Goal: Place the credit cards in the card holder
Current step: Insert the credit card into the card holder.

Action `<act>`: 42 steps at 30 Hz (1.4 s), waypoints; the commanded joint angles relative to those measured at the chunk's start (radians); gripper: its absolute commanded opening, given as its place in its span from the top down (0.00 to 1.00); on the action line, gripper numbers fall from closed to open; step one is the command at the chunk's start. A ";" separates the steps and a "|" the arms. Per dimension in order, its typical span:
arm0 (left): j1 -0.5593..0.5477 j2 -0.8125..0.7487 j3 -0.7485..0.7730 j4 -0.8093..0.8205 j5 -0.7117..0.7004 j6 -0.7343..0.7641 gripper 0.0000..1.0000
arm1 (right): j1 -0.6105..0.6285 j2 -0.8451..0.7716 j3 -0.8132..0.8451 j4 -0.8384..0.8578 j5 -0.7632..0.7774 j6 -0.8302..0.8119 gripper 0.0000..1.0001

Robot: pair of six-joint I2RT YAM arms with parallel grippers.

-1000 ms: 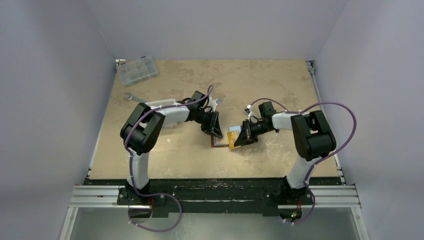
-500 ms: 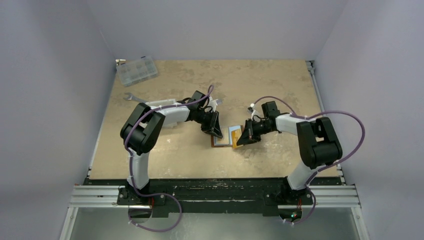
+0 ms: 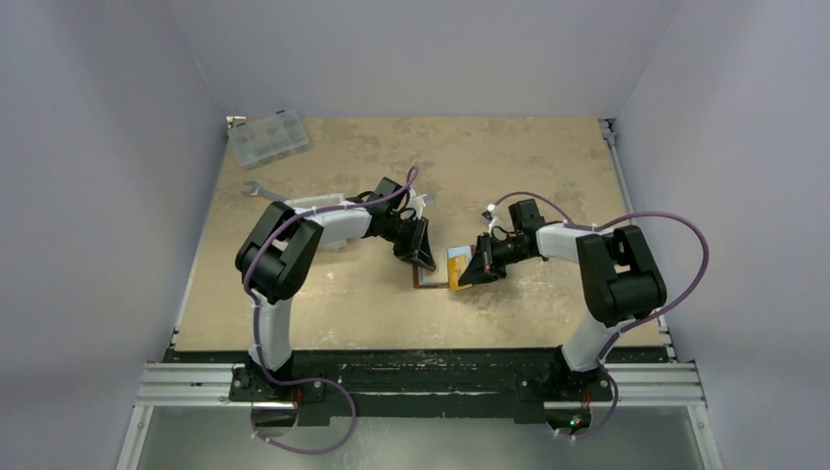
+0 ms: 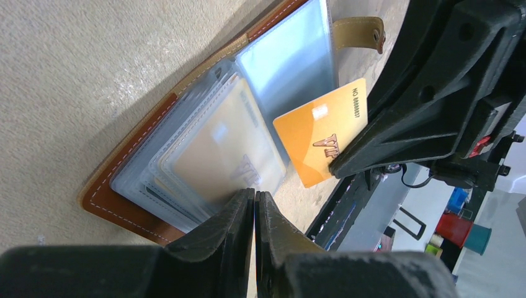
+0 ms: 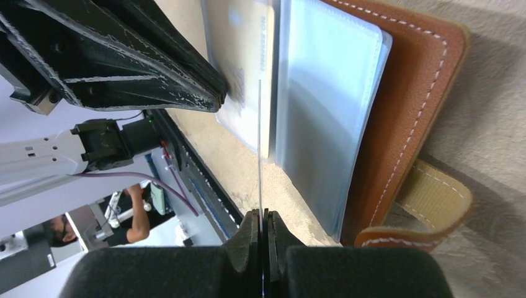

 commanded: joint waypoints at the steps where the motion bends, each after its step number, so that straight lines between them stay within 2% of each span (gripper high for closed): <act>1: 0.013 0.060 -0.054 -0.091 -0.212 0.085 0.88 | 0.011 0.017 0.017 0.021 -0.046 0.019 1.00; 26: 0.006 0.048 -0.052 -0.106 -0.251 0.091 0.88 | 0.015 0.105 0.066 -0.039 0.011 0.014 1.00; 42: 0.004 0.057 -0.059 -0.100 -0.241 0.091 0.89 | 0.026 0.206 0.190 -0.047 0.065 -0.072 1.00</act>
